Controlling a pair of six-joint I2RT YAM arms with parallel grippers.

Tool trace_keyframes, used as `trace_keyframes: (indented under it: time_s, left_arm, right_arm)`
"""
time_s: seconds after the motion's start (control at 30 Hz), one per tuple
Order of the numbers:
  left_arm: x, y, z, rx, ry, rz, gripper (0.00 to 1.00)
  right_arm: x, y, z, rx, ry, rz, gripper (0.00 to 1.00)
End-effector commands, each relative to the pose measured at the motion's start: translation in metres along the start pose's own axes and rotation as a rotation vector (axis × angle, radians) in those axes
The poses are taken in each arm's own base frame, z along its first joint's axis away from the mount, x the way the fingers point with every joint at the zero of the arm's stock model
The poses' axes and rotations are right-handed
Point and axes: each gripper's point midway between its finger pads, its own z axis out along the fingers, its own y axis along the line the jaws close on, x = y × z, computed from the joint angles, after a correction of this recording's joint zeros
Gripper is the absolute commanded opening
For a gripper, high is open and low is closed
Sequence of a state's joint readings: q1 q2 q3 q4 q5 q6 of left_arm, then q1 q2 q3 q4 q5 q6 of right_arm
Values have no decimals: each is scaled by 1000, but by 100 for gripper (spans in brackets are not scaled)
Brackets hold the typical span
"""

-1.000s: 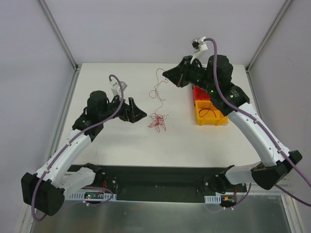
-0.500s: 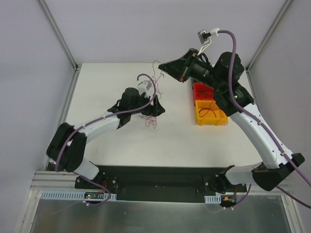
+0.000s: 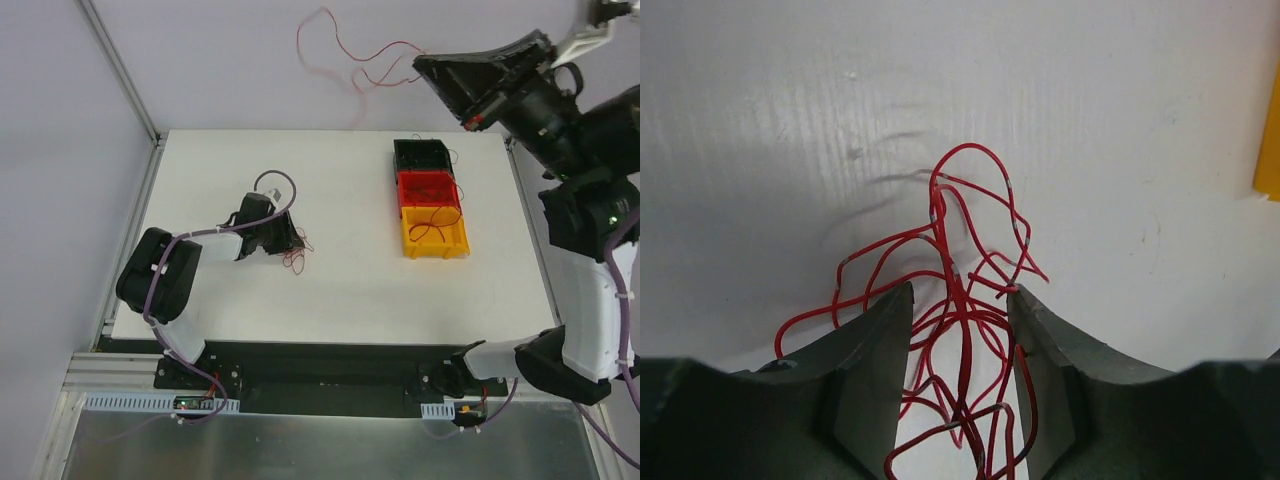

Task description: Untangle the cables

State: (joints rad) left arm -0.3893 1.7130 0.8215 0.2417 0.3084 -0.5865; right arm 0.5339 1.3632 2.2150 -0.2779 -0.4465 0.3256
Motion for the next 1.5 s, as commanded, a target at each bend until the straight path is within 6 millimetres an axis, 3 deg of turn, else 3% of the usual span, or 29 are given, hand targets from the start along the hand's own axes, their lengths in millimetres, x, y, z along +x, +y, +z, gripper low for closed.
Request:
trace_keyframes:
  time_s: [0.0,0.2,0.3,0.47,0.63,0.77,0.87,1.0,1.1,1.33,1.47]
  left_arm:
    - [-4,-1,-21,6,-25,-19,43]
    - [-22,-20,-48,48,-67,15,49]
    - [-29,-44,-68,129,-72,33,61]
    - [-52,-99,-124,277,-137,131,76]
    - [-71,-144,-183,371,-188,241,80]
    - [-94,-178,-228,455,-266,336,82]
    - [-113,-192,-250,461,-330,407,85]
    - [-129,-191,-253,414,-351,450,86]
    - [-125,-181,-239,396,-321,465,87]
    - [-109,-133,-202,255,-281,502,84]
    - [-107,-126,-195,238,-267,501,83]
  right_arm:
    - [-12,-8,-14,49,-17,-55,0]
    - [-7,-50,-46,224,-42,-107,0]
    - [16,-80,-63,336,13,-124,0]
    - [59,-140,-106,557,96,-145,0]
    - [85,-175,-137,689,126,-131,1]
    - [87,-192,-142,727,133,-113,0]
    - [75,-197,-140,735,113,-113,0]
    - [46,-198,-135,734,64,-125,0]
    - [38,-198,-133,728,50,-113,0]
    - [23,-208,-147,781,13,-123,0]
    - [15,-215,-145,784,4,-117,1]
